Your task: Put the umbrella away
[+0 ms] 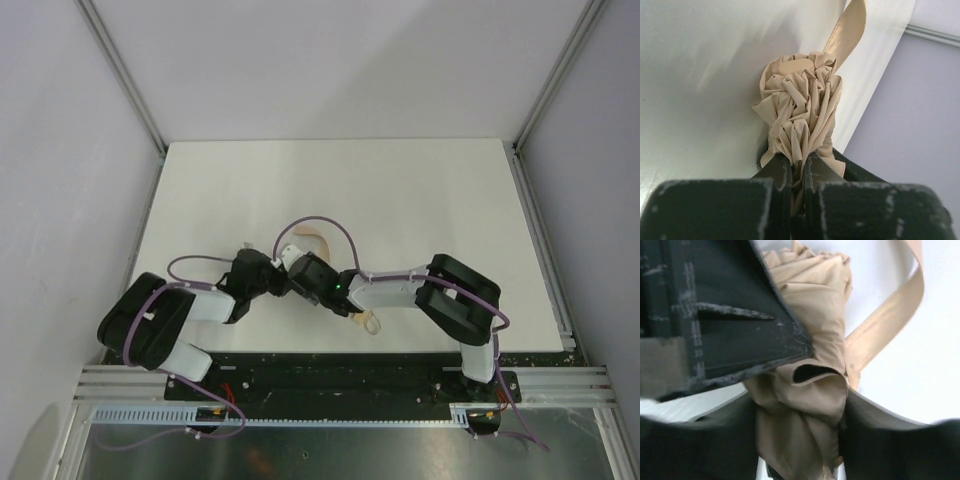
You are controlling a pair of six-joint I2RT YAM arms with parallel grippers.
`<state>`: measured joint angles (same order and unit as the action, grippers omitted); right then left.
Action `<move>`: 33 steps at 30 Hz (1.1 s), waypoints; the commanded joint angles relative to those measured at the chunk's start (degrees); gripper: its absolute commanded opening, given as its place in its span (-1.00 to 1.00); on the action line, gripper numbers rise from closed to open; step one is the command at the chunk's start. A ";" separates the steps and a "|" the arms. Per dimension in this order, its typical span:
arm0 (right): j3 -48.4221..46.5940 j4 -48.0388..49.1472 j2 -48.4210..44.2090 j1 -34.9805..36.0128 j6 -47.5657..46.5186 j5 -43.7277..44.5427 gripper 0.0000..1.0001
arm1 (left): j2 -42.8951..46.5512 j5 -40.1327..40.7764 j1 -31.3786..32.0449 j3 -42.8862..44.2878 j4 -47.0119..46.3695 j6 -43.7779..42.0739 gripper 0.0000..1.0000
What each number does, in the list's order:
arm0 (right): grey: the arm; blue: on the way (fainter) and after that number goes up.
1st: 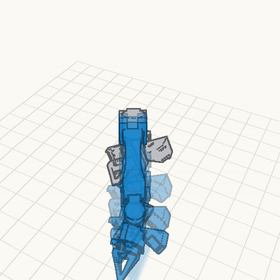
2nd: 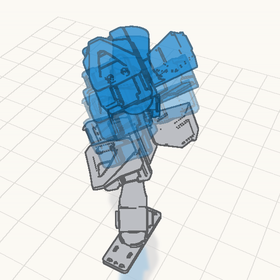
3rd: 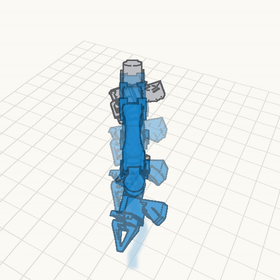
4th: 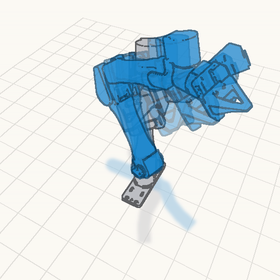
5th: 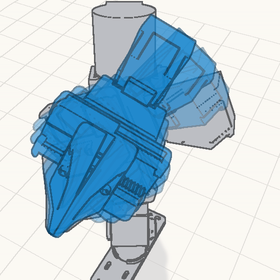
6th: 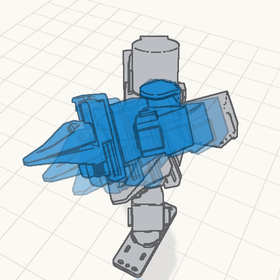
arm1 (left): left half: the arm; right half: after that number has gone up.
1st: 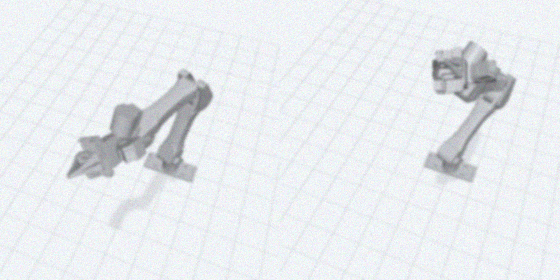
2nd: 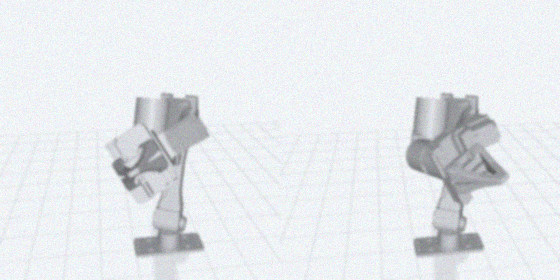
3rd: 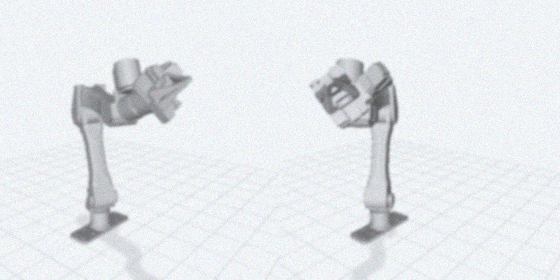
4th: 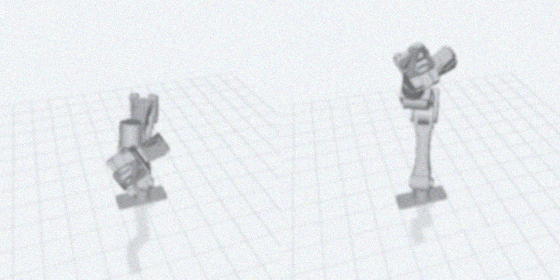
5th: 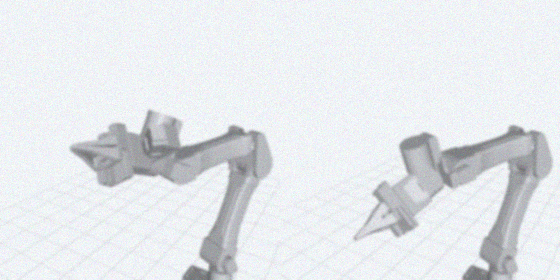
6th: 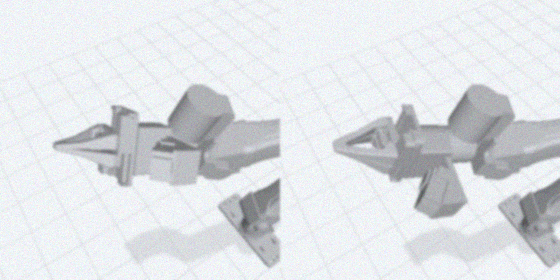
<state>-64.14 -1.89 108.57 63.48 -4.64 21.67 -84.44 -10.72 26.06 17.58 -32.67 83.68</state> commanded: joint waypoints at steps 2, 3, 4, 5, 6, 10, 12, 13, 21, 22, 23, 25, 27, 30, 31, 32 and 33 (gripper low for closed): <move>-0.30 -0.94 3.84 -0.78 1.54 6.57 -0.57 | -4.21 1.03 0.48 0.04 10.26 -3.43 -1.00; 0.50 -1.24 3.84 -1.37 2.21 4.09 -0.78 | -4.36 0.82 0.48 0.24 10.26 -3.52 -1.00; 1.47 -1.12 3.75 -2.28 2.86 0.31 -0.89 | -4.47 0.72 0.48 0.60 10.30 -4.05 -1.00; 2.48 -0.58 3.66 -3.75 3.14 -4.97 -0.95 | -4.66 0.58 0.48 1.04 10.28 -4.66 -0.99; 3.38 0.08 3.66 -5.27 3.63 -10.73 -0.97 | -5.02 0.38 0.43 1.62 10.26 -5.32 -0.91; 5.72 3.41 4.61 -10.90 6.90 -31.45 -1.00 | -6.97 -1.42 0.12 3.89 10.38 -7.09 -0.13; 6.25 4.75 5.61 -13.47 8.20 -40.09 -1.00 | -8.00 -2.22 -0.12 4.62 10.53 -8.22 0.15; 6.41 5.34 6.09 -14.79 8.93 -43.93 -1.00 | -8.45 -2.26 -0.21 4.81 10.57 -8.81 0.26; 6.83 12.12 10.86 -23.22 16.83 -70.59 -1.00 | -11.50 -0.67 -0.77 4.78 11.02 -11.55 0.48; 6.83 13.03 11.61 -23.88 17.94 -72.89 -1.00 | -11.83 -0.47 -0.85 4.89 11.03 -11.93 0.48; 6.83 13.79 12.34 -24.39 18.85 -74.92 -1.00 | -12.07 -0.32 -0.93 4.95 11.08 -12.12 0.48; 6.83 14.62 13.26 -24.95 20.04 -77.74 -1.00 | -12.46 -0.02 -0.99 4.95 11.05 -12.33 0.46; 6.81 14.96 13.51 -25.22 20.58 -79.59 -1.00 | -12.60 0.35 -1.10 5.03 11.05 -12.58 0.42; 6.75 16.69 13.67 -26.02 22.71 -82.35 -1.00 | -12.71 0.96 -1.18 5.39 11.04 -13.50 0.23; 6.71 17.07 13.54 -26.25 23.08 -82.73 -1.00 | -12.87 1.10 -1.19 5.37 11.04 -13.65 0.10; 6.64 16.99 13.22 -26.45 22.87 -82.57 -1.00 | -12.95 1.12 -1.23 5.32 11.00 -13.77 -0.05; 6.25 15.46 12.83 -26.56 22.11 -82.05 -1.00 | -13.07 1.09 -1.26 5.16 11.02 -13.75 -0.20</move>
<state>-60.66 21.67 118.63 35.00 17.10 -50.22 -93.19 -15.09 24.93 24.47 -33.54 77.47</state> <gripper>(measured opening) 0.392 0.535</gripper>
